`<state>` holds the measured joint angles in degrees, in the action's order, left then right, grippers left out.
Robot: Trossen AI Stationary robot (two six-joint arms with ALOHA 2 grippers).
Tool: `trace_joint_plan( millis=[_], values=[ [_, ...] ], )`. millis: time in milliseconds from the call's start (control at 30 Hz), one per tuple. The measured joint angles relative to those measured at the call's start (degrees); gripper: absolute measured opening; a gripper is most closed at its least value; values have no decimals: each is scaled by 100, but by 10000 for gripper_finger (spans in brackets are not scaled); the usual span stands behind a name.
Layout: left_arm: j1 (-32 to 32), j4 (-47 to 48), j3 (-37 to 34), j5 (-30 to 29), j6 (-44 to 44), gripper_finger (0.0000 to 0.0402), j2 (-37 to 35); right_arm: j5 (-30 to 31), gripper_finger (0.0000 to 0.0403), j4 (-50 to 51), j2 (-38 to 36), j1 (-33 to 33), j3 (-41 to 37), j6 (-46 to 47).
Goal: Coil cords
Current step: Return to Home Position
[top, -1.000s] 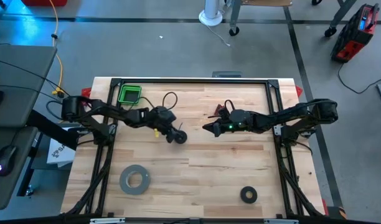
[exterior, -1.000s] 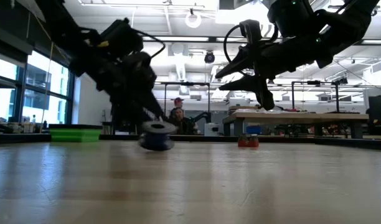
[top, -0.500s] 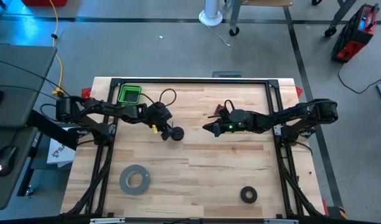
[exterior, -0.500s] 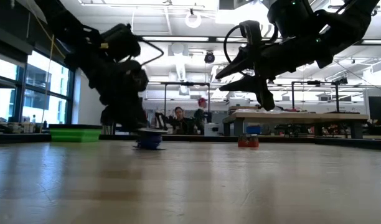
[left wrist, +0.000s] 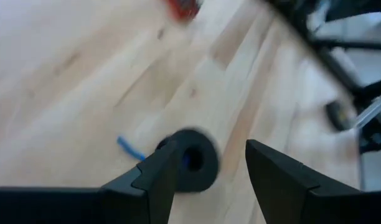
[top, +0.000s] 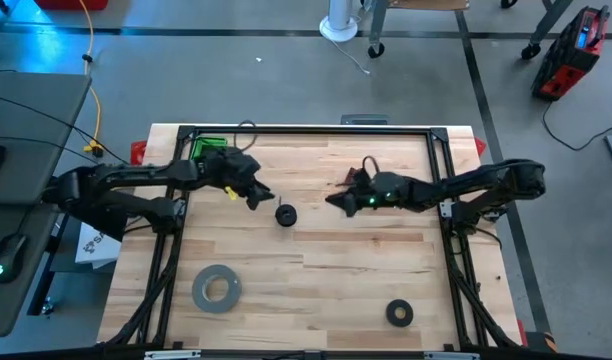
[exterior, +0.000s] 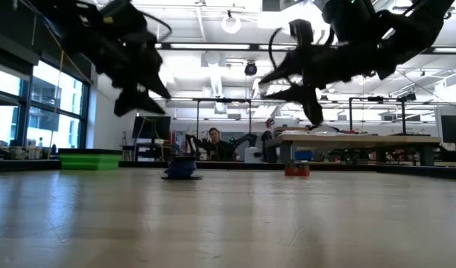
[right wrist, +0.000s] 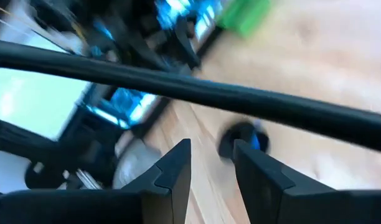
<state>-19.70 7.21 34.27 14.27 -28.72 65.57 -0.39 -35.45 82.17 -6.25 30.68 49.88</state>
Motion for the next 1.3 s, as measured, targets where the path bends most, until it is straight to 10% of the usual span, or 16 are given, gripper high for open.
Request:
trace_joint_plan(
  millis=[267, 500, 867, 1133, 1300],
  values=[
    [55, -689, -566, -503, -478, 150, -1588, 107, 36, 704, -1668, -378, 2, -1080],
    [303, -1941, -1267, -673, -439, 15, -2742, 123, 2, 2209, -3126, -377, 2, -1929],
    [898, -3007, -2497, -843, 312, 1, -3092, 554, 0, 2671, -3405, 411, -2, -2571],
    [1163, -3879, -3306, -598, 882, 0, -3264, 2123, 0, 2349, -3528, 1847, -589, -2810],
    [1156, -3946, -3365, -694, 1139, 0, -3350, 1703, 0, 1588, -3639, 1771, -1025, -3061]
  ],
)
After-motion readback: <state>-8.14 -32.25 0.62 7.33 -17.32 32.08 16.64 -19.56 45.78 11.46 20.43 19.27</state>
